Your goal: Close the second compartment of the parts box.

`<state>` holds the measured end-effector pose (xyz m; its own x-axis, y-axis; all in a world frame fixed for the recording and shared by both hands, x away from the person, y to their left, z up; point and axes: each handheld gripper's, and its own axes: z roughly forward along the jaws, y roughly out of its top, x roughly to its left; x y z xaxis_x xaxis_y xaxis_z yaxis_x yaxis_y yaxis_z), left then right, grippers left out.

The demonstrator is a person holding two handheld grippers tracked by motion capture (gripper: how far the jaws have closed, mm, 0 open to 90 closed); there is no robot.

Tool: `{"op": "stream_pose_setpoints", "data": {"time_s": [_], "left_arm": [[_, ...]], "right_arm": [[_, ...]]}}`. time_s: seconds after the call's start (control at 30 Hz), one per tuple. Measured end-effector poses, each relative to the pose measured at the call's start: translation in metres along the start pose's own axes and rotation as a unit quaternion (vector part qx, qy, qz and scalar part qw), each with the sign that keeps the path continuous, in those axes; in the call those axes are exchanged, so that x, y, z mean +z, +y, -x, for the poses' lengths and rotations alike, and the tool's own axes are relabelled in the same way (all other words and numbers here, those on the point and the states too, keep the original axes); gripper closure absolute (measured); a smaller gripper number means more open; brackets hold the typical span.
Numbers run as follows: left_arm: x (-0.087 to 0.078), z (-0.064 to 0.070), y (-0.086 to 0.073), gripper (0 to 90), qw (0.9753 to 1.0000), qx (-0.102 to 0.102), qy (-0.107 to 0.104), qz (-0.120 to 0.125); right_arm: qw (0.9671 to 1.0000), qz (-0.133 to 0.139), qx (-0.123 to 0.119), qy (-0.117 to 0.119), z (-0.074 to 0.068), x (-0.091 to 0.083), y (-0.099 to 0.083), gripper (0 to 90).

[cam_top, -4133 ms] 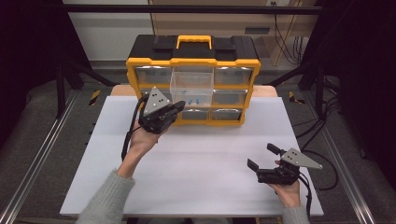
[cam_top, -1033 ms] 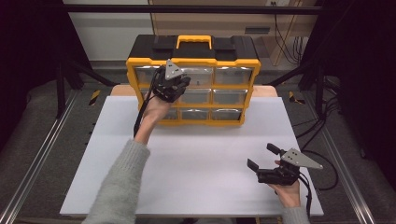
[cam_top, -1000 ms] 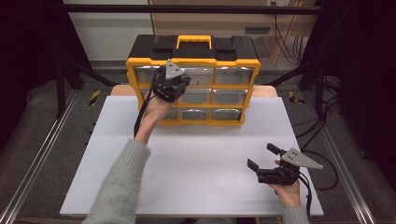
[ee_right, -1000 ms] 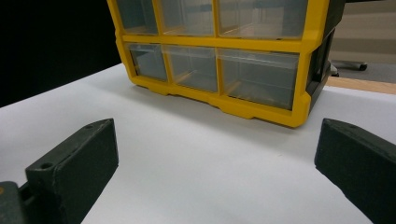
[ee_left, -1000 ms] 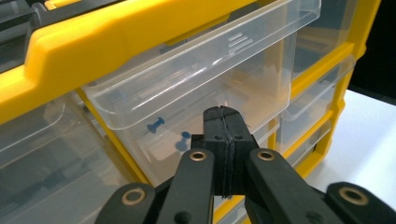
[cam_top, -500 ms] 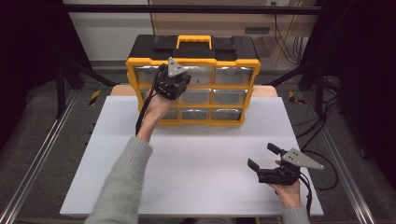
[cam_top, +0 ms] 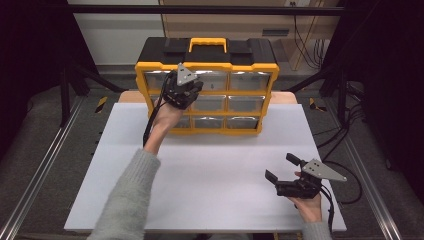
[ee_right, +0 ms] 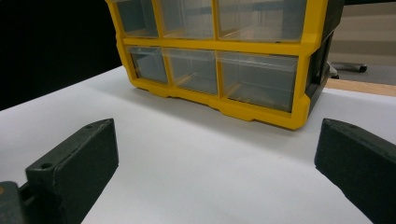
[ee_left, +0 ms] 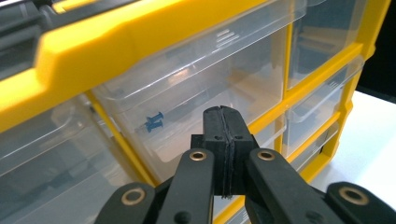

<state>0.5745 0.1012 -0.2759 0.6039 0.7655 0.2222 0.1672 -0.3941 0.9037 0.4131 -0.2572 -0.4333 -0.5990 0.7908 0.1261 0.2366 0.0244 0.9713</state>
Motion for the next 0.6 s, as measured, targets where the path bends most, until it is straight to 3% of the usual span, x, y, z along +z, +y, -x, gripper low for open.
{"op": "stream_pose_setpoints", "data": {"time_s": [0.3,0.6], "left_arm": [[-0.029,0.004,-0.015,72.5,0.9991,-0.003,-0.024,0.035],[-0.049,0.011,-0.044,48.6,0.9982,-0.011,-0.047,0.035]], "right_arm": [[1.0,0.004,-0.001,-0.001,0.0,0.0,0.0,0.3],[1.0,0.0,-0.004,-0.002,0.0,0.001,0.0,0.3]]}}
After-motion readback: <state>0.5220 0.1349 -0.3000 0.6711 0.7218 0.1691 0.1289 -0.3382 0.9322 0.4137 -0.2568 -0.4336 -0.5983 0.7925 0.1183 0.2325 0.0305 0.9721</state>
